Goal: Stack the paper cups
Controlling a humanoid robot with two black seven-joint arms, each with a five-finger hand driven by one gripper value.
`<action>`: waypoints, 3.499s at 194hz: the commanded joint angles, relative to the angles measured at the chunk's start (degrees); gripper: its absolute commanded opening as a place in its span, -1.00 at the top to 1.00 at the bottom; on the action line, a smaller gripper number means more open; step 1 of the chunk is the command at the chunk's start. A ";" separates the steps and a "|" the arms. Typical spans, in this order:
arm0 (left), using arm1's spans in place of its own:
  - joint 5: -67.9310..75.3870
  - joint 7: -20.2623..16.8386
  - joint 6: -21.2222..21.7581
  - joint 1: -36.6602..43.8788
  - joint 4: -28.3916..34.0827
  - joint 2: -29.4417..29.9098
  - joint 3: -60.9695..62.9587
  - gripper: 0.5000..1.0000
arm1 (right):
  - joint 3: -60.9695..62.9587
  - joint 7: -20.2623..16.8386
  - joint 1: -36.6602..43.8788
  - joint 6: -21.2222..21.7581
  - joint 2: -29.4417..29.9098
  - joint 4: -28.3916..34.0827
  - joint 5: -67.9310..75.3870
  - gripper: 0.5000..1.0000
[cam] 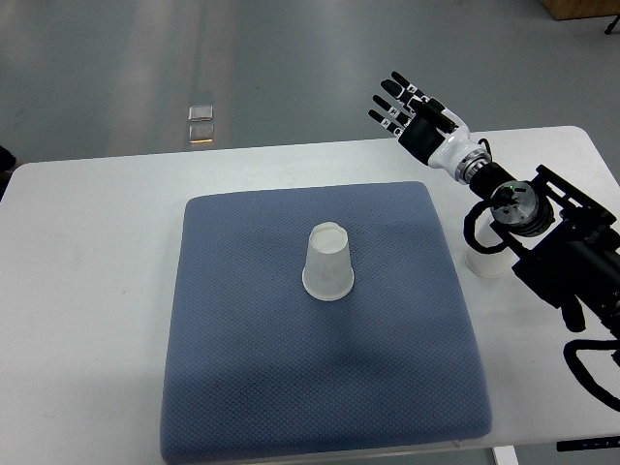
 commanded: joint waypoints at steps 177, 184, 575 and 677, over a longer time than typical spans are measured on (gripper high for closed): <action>0.00 -0.97 -0.10 -0.17 -4.23 0.00 0.36 -1.00 | -38.05 -4.11 22.93 3.78 -12.57 -0.53 -16.69 -0.88; 0.00 -1.05 -0.10 -0.26 -4.32 0.00 0.36 -1.00 | -40.60 -4.11 24.61 4.13 -13.10 -0.53 -18.36 -0.88; 0.00 -0.97 -0.10 0.00 -9.33 0.00 0.09 -1.00 | -76.20 -16.68 40.78 3.78 -37.62 32.51 -40.77 -0.87; 0.00 -0.97 -0.01 0.18 -9.07 0.00 0.09 -1.00 | -71.72 -16.24 32.35 2.73 -34.28 28.47 -41.48 -0.78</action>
